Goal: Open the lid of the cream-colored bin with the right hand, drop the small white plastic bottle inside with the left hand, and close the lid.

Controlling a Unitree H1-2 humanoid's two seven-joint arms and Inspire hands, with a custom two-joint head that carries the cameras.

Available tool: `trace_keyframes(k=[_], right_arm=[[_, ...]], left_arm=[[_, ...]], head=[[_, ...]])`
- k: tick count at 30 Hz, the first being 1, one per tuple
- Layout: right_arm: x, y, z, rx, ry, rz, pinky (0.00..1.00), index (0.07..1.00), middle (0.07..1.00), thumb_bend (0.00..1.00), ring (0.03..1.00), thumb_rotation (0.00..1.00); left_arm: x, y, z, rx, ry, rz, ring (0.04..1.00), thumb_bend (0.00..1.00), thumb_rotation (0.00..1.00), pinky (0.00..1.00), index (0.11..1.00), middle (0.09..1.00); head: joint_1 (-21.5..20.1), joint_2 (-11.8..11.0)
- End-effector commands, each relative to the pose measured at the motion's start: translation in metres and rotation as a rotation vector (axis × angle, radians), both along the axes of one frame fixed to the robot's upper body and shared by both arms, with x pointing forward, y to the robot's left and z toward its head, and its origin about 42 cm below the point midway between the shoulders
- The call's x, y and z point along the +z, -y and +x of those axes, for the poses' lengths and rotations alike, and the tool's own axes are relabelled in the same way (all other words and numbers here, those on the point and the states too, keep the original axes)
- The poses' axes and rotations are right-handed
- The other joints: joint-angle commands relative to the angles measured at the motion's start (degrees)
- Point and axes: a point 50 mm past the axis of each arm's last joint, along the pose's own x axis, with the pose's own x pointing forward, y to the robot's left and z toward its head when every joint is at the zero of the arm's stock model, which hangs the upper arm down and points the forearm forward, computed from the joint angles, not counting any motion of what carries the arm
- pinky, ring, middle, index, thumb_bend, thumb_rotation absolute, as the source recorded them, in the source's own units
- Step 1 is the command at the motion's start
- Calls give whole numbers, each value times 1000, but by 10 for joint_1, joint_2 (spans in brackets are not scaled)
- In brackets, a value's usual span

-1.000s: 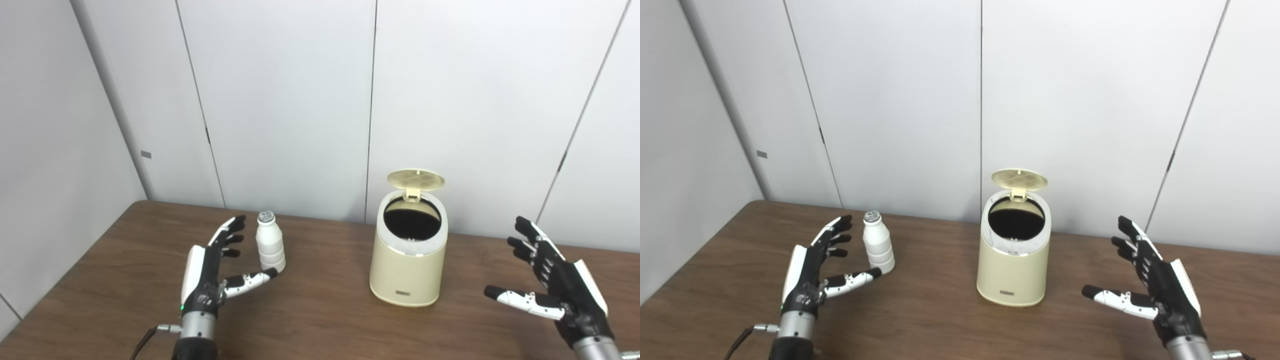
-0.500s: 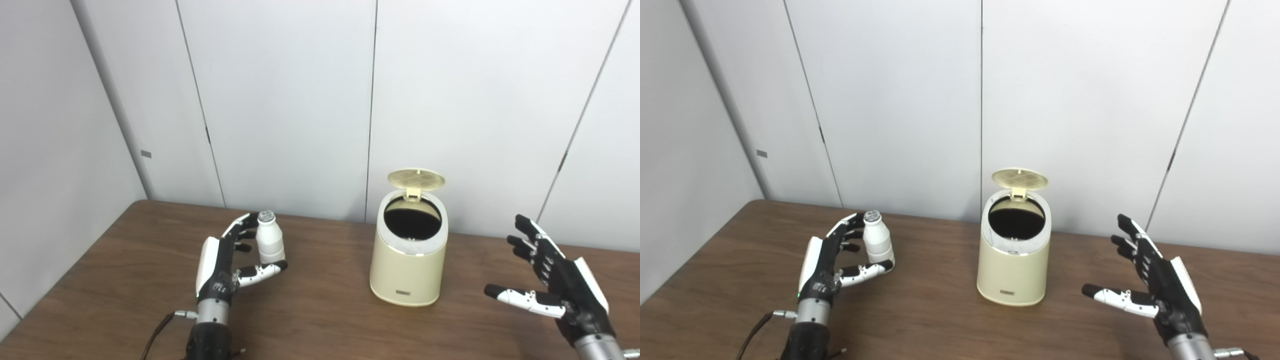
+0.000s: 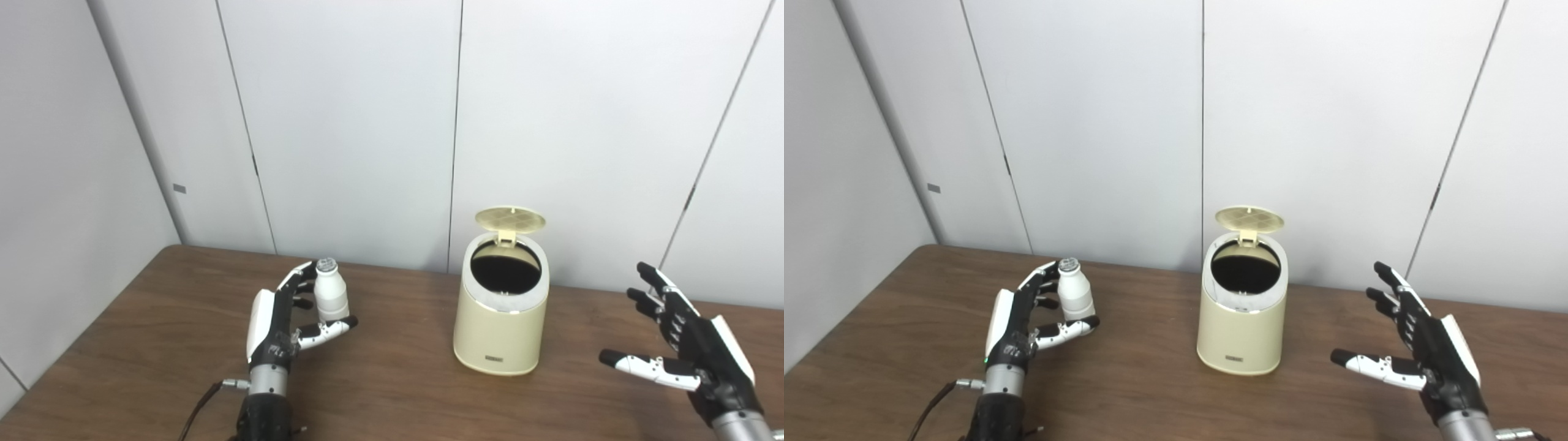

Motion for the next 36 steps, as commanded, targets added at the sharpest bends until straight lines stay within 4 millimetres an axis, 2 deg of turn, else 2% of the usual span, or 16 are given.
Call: trace_keyframes(k=[1, 12, 21, 23, 25, 26, 28, 31, 36], right_arm=[[21, 1, 3, 22, 78, -8, 893, 915, 956, 763, 869, 76], [22, 4, 1, 26, 88, -49, 902, 914, 960, 795, 880, 20], [24, 6, -1, 15, 80, -54, 900, 913, 967, 803, 881, 47], [25, 6, -2, 14, 76, -54, 898, 914, 968, 797, 882, 40], [25, 6, -3, 14, 76, -56, 897, 915, 969, 793, 883, 35], [25, 6, -3, 12, 76, -59, 893, 915, 968, 793, 881, 34], [25, 6, -3, 11, 74, -61, 891, 916, 966, 793, 879, 38], [25, 7, -3, 14, 76, -68, 895, 920, 966, 792, 882, 45], [23, 11, -2, 11, 81, -83, 887, 915, 963, 797, 878, 60]], left_arm=[[23, 3, 14, -3, 92, 20, 725, 844, 81, 611, 801, 782], [20, 10, 16, 19, 63, 10, 719, 805, 68, 580, 785, 783], [14, 10, 22, 28, 40, -12, 712, 812, 69, 606, 774, 764], [11, 10, 24, 34, 47, -26, 705, 802, 41, 601, 768, 759], [9, 10, 25, 53, 75, -43, 660, 786, 10, 581, 734, 720], [9, 10, 26, 67, 91, -55, 588, 644, 4, 536, 671, 586], [8, 10, 27, 88, 122, -70, 470, 537, 0, 449, 573, 506], [7, 10, 30, 103, 145, -78, 419, 503, 0, 374, 536, 482], [7, 11, 34, 104, 176, -76, 393, 497, 0, 346, 542, 486]], head=[[0, 0], [-3, 7], [-6, 9], [-6, 9], [-6, 10], [-8, 10], [-8, 10], [-9, 11], [-8, 11]])
